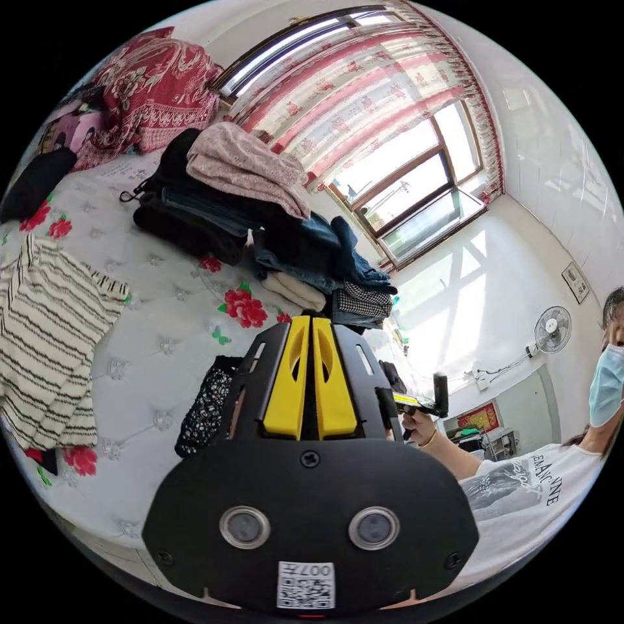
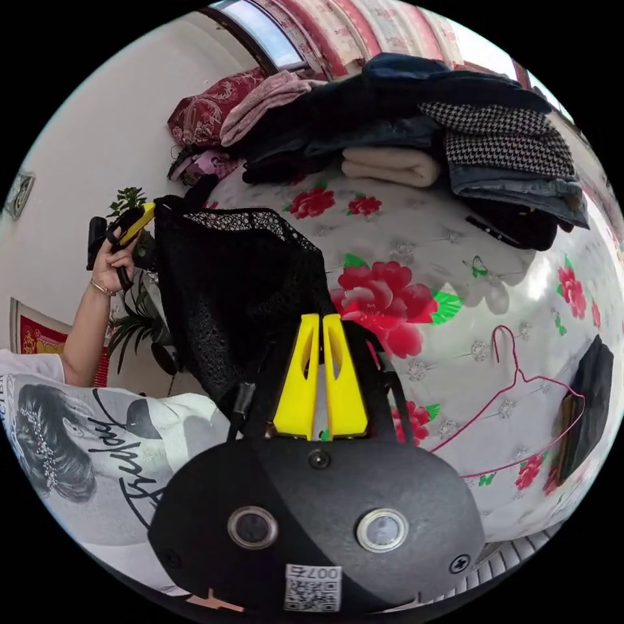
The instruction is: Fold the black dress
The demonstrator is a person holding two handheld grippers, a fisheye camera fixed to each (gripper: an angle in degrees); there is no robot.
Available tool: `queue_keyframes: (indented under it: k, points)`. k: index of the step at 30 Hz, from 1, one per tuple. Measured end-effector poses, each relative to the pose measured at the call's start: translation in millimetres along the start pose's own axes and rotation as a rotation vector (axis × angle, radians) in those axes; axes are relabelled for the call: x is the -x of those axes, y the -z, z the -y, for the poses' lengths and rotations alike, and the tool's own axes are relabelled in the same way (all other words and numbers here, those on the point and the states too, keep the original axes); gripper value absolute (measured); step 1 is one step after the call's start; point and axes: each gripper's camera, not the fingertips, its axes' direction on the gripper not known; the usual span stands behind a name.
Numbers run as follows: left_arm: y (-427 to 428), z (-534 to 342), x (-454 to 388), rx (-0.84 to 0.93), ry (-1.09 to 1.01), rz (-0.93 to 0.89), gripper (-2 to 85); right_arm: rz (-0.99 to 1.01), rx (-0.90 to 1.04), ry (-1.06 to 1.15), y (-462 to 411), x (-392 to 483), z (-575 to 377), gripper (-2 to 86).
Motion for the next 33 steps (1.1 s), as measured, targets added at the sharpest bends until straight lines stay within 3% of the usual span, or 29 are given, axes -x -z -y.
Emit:
queue_keyframes:
  k: [3, 6, 11, 15, 19, 22, 25, 29, 33]
  points:
    - [-1.1, 45.4, -26.9, -0.125, -0.128, -0.051, -0.3, -0.041, -0.234, -0.062, 58.9, 6.1, 31.4, 0.4]
    - [-17.6, 89.5, -47.0, -0.173, -0.221, 0.090, 1.8, -0.188, -0.387, -0.078, 91.4, 13.8, 65.5, 1.6]
    - [-42.8, 69.1, -23.9, -0.048, -0.138, 0.251, 8.0, -0.263, -0.331, -0.214, 76.2, -1.9, 50.6, 3.7]
    - [-65.6, -57.0, 8.1, 0.217, -0.160, 0.270, 9.0, -0.181, -0.121, -0.206, 5.7, 4.2, -53.3, 4.6]
    - [-84.5, -202.2, 25.8, 0.545, -0.028, 0.227, 10.1, -0.212, 0.146, -0.245, -59.1, 31.0, -164.3, 5.8]
    - [-97.4, -257.5, 13.5, 0.674, -0.044, 0.276, 9.9, -0.262, 0.281, -0.197, -89.9, 54.7, -205.2, 6.7]
    - [-111.6, -264.0, -0.8, 0.679, -0.176, 0.416, 3.6, -0.363, 0.208, -0.170, -98.7, 73.3, -214.0, 5.8]
    - [-140.6, -235.9, 4.3, 0.765, -0.210, 0.370, 0.8, -0.287, 0.274, -0.180, -107.4, 66.3, -184.9, 2.1]
    - [-155.5, -160.7, 5.7, 0.607, -0.218, 0.406, 1.5, -0.323, 0.054, -0.202, -76.4, 52.8, -126.8, 0.9]
